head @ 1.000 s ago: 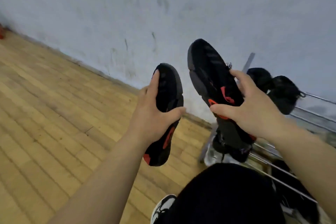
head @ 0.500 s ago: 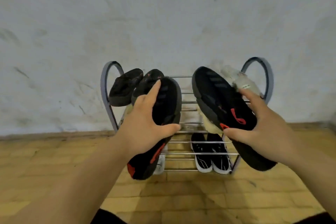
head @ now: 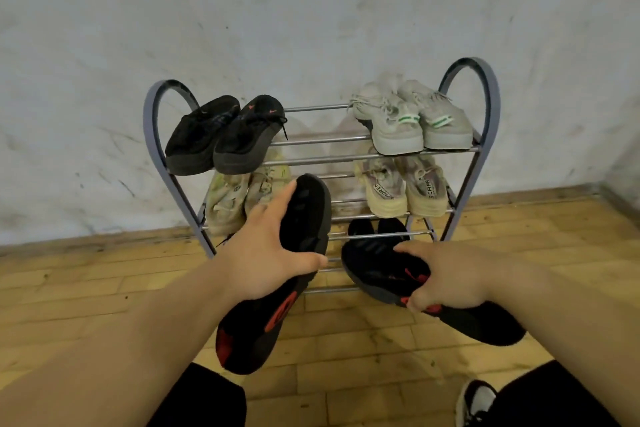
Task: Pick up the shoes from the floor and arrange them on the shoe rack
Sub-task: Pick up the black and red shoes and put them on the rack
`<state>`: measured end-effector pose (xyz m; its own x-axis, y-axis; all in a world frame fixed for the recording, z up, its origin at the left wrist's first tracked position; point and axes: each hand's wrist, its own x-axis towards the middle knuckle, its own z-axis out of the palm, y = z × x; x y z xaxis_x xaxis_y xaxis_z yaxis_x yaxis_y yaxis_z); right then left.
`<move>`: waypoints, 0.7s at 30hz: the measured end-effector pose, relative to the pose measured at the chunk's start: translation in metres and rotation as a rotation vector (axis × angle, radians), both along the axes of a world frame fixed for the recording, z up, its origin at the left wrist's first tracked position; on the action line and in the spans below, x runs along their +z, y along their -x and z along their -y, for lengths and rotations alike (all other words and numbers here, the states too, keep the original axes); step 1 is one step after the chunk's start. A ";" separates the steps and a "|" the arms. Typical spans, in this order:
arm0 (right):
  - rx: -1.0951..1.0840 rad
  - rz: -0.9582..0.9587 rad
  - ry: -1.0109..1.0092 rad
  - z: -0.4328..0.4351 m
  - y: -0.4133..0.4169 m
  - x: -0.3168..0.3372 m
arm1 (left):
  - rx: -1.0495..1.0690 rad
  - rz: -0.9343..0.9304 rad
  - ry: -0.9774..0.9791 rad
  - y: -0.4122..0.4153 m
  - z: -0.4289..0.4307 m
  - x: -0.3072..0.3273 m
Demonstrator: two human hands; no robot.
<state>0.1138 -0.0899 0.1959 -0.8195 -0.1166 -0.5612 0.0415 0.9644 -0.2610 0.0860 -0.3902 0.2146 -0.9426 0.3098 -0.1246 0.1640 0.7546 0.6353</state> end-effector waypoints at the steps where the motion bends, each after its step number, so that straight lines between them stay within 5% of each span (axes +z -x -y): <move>1: -0.031 0.010 0.004 0.006 0.006 -0.018 | -0.009 0.029 0.024 0.001 0.000 -0.004; 9: -0.443 -0.150 0.078 0.048 0.065 -0.151 | 0.030 0.081 0.039 0.017 0.011 -0.038; 21: -0.604 -0.237 -0.014 0.084 0.180 -0.206 | 0.167 0.105 -0.082 0.071 0.023 -0.063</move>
